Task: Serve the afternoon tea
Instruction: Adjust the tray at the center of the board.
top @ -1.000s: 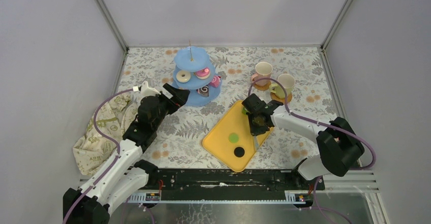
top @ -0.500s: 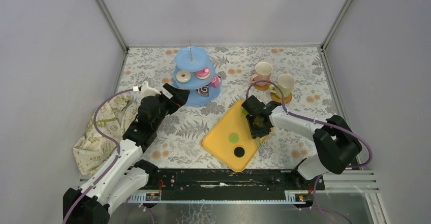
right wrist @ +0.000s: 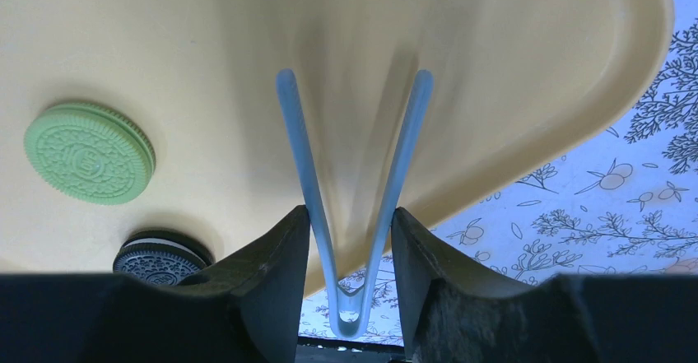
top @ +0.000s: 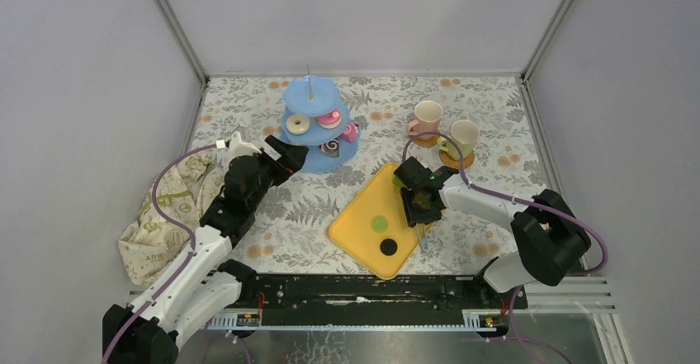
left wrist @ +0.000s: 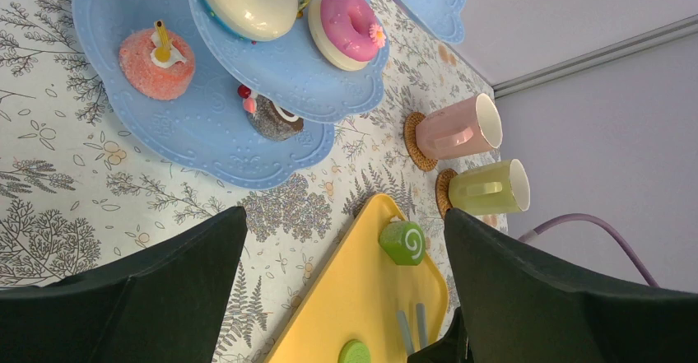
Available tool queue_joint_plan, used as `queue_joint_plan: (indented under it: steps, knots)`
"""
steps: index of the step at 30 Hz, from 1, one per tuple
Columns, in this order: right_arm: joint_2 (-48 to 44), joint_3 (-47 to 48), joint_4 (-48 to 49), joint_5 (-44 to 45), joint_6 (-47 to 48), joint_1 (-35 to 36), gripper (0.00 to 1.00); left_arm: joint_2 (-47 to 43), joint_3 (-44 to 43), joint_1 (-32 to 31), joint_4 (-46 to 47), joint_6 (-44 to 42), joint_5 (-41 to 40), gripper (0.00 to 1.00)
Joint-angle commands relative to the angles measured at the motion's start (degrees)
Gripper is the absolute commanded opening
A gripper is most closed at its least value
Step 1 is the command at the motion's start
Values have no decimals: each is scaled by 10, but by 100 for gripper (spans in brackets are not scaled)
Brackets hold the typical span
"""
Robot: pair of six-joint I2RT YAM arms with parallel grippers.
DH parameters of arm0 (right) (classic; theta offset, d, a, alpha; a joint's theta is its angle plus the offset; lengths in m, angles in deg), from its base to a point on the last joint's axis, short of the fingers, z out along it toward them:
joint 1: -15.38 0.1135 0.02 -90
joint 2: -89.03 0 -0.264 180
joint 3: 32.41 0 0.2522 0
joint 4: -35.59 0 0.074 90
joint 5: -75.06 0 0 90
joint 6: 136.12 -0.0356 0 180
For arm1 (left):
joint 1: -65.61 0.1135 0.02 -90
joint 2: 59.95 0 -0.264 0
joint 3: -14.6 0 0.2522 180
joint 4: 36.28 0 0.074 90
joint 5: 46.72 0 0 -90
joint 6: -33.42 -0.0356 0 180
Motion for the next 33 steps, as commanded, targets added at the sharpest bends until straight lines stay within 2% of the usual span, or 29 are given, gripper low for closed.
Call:
queue_joint_plan:
  steps: [1,13,16,24,33]
  knots:
    - [-34,-14,-1,9,-24,5,48,1,-14,2,17,-13,-8,98]
    - [-55,-44,10,-10,-43,6,55,2,-12,2,20,-10,-5,98]
    - [-54,-45,8,-12,-46,6,60,1,-12,2,20,-10,-6,98]
    - [-84,-53,2,-5,-59,7,63,-1,-11,2,22,-9,-3,98]
    - [-108,-56,-2,8,-64,10,60,-3,-11,2,22,-12,-2,97]
